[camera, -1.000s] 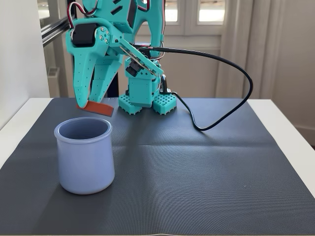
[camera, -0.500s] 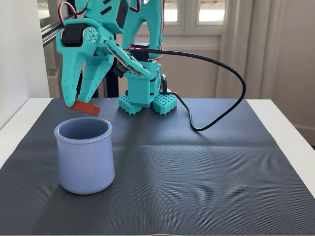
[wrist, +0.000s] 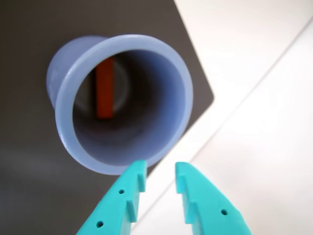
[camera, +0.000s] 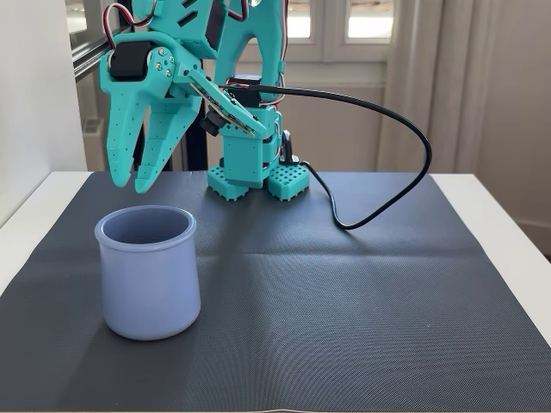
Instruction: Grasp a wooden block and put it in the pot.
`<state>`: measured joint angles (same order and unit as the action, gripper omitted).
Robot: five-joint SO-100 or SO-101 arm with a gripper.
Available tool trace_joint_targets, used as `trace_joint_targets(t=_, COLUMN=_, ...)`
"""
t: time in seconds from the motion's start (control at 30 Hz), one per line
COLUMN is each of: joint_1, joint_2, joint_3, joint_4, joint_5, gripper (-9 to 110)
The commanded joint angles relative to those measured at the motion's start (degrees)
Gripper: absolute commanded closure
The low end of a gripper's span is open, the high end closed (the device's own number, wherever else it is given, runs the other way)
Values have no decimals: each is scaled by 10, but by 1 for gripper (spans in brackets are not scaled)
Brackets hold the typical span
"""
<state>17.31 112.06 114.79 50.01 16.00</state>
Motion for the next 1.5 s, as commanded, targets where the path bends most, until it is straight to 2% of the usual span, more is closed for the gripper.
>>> trace_joint_targets(t=0.0, joint_1=-9, joint_2=4, joint_3=-19, joint_4=-2, joint_5=-3, gripper=98)
trace_joint_targets(t=0.3, joint_1=-47, joint_2=46, joint_3=3, joint_4=53, joint_5=-55, gripper=100)
trace_joint_targets(t=0.87, joint_1=-76, joint_2=534, joint_3=392, joint_4=53, joint_5=-82, gripper=100)
trace_joint_targets(t=1.3, joint_1=-88, joint_2=744, joint_3=601, joint_4=52, joint_5=-77, gripper=100)
trace_joint_targets(t=1.47, joint_1=-90, joint_2=803, joint_3=628, joint_4=59, joint_5=-82, gripper=100)
